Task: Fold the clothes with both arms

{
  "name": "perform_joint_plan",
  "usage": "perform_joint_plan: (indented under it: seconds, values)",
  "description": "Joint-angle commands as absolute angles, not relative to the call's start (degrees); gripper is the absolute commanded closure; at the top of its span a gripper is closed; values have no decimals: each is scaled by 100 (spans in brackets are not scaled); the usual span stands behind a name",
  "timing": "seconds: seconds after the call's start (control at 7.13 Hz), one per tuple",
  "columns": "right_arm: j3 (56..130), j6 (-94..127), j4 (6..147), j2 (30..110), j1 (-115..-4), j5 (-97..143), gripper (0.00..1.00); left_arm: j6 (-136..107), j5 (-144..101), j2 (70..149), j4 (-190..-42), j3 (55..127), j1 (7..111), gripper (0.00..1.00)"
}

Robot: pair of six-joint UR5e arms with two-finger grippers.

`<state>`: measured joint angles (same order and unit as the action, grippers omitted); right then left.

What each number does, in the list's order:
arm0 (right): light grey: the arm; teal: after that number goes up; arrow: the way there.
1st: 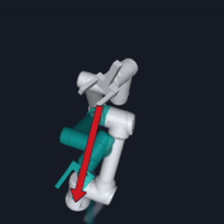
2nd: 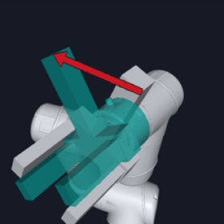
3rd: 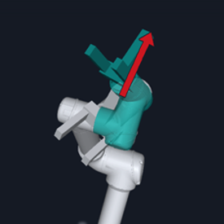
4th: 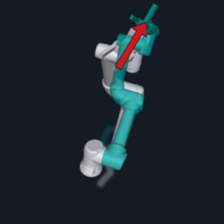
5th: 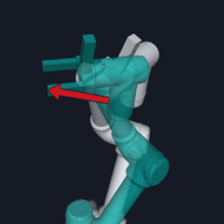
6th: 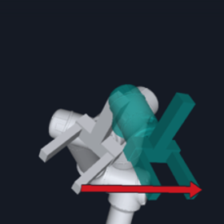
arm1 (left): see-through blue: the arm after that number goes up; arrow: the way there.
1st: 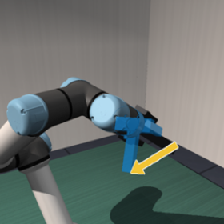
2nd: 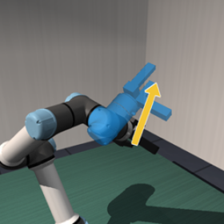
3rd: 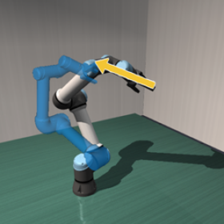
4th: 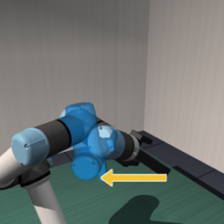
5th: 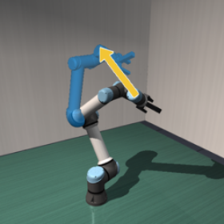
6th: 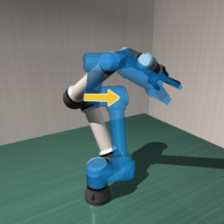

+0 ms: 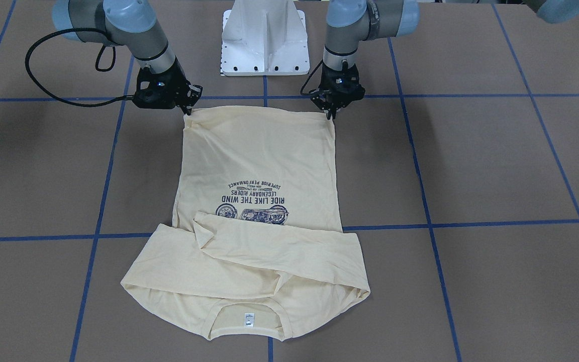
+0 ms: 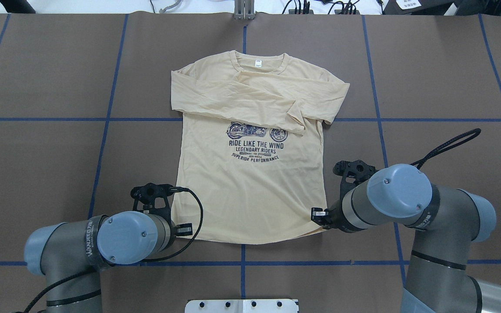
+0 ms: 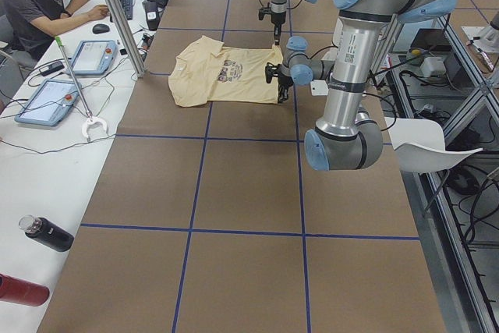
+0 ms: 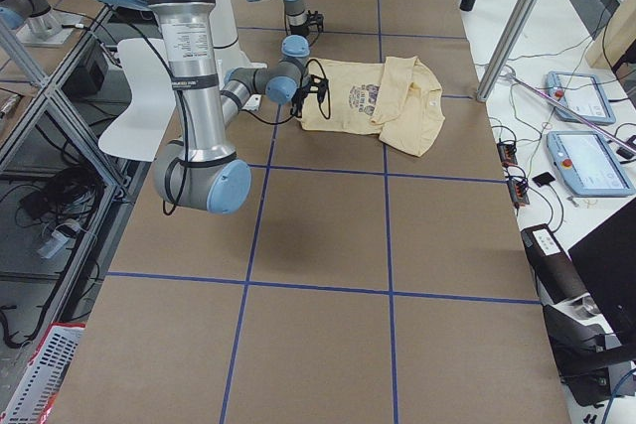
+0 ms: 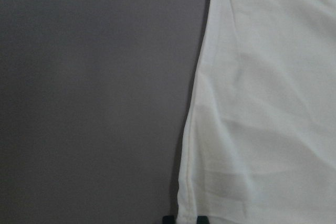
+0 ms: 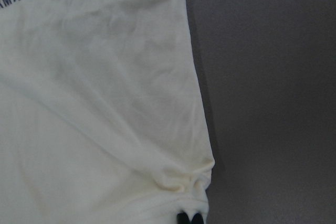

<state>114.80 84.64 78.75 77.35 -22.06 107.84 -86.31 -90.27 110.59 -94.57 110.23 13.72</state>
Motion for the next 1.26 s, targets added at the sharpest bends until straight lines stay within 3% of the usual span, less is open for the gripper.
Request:
perform_joint_plan:
  seconds: [0.0, 0.7, 1.12]
  values:
    - [11479, 8464, 7875, 7734, -2223, 10784, 100, -8631, -9035, 11126, -9448, 11039, 1371, 100]
    - [11715, 8666, 7875, 7848, -2329, 10898, 100, -8657, -9044, 11074, -9291, 11505, 1450, 100]
    - [12407, 8675, 7866, 8610, -2216, 11346, 100, -8744, -9262, 10986, -8459, 12091, 1005, 100]
